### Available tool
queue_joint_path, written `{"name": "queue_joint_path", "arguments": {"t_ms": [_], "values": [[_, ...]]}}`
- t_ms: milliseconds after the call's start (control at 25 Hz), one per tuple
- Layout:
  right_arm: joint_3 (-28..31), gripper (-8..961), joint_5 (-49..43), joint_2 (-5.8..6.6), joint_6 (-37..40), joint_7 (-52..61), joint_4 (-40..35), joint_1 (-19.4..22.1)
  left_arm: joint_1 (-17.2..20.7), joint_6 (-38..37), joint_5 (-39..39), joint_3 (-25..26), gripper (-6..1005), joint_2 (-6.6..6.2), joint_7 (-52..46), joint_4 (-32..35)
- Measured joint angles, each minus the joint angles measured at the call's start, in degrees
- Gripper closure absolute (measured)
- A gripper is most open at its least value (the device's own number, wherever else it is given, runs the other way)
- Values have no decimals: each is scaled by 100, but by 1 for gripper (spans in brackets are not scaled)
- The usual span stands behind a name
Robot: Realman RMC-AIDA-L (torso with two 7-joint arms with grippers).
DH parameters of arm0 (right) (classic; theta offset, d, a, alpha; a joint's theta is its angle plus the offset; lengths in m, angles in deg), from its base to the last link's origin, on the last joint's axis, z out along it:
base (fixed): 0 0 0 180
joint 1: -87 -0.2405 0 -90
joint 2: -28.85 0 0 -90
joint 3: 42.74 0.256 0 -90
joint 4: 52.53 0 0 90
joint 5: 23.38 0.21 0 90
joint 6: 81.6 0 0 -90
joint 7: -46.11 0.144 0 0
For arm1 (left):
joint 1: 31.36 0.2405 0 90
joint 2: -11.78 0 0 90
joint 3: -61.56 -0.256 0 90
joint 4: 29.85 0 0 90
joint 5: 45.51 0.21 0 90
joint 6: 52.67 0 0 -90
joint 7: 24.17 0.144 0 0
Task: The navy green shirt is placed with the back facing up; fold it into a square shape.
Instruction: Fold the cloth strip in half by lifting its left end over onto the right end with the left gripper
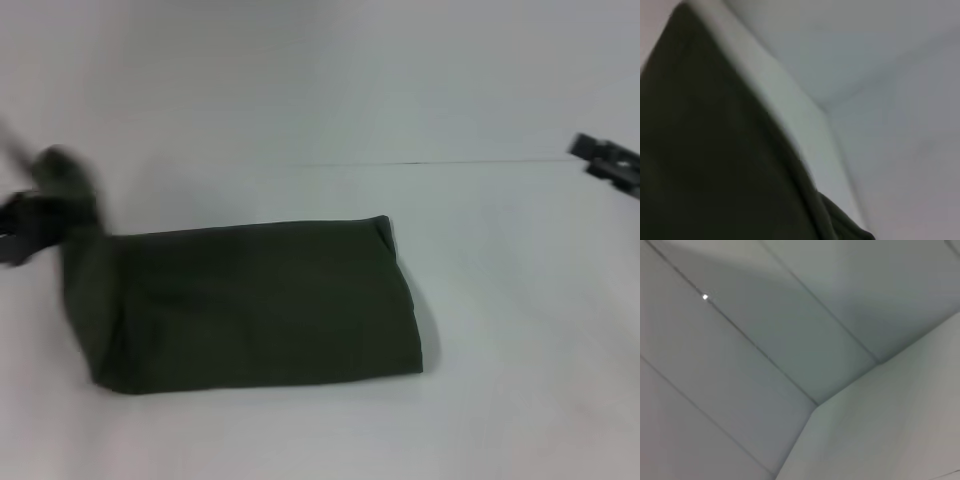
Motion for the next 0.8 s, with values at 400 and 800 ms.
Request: {"name": "queue_joint_path", "arguments": {"t_ms": [400,800], "values": [[407,128,133,530,722,-24,-301,861,-1329,1869,-1270,-2287,937,710,725,-2463],[388,128,48,564,733,-121,-488,1022,-1984,2210,-3165,-2234,788,734,3269,-5380]]}}
